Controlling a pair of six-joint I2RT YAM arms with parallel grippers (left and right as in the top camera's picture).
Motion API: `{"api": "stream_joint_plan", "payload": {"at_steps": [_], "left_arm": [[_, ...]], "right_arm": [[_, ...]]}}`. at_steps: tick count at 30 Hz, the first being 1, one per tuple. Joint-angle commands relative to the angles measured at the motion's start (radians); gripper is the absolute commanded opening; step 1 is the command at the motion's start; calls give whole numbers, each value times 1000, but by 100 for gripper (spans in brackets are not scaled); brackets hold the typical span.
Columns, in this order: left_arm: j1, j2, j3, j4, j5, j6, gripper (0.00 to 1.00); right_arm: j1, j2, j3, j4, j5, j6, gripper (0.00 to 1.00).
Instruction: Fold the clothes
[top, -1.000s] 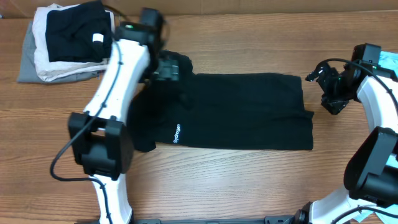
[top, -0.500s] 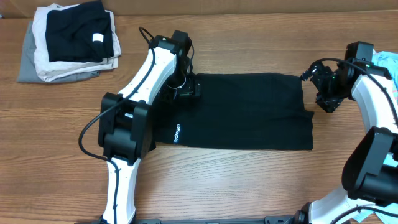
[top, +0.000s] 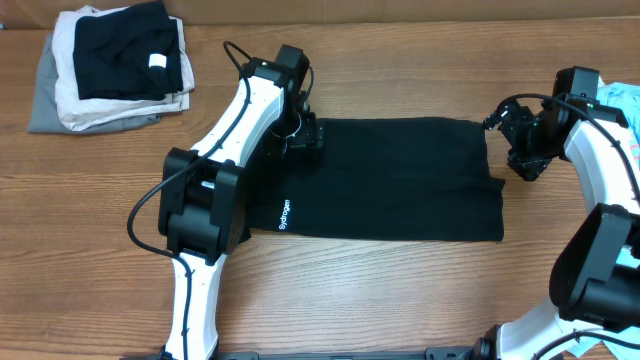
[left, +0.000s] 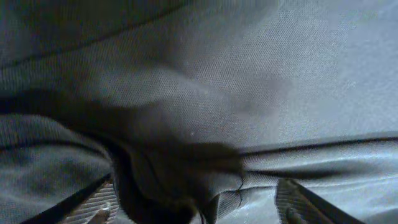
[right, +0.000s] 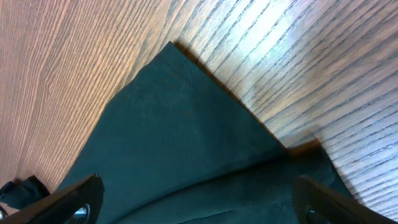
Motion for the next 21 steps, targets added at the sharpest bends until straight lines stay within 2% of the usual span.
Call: {"api": "stream_joint_plan", "payload": {"at_steps": [1,6,7,11,21], "left_arm": [[-9,23,1,20,9,-16,72],[-9,23,1,54,8,-16,44],[-9,23,1,59,8,-16,31],[-9,23,1,76,5,-23,5],[-6,23,1,150,2,8,4]], "right_arm": [[6,2,11,3,10,-4,100],[6,2,11,3,10,-4,100],[6,2,11,3,10,-4,100],[6,2,11,3,10,-4,100],[6,2,11,8,10,-4,100]]}}
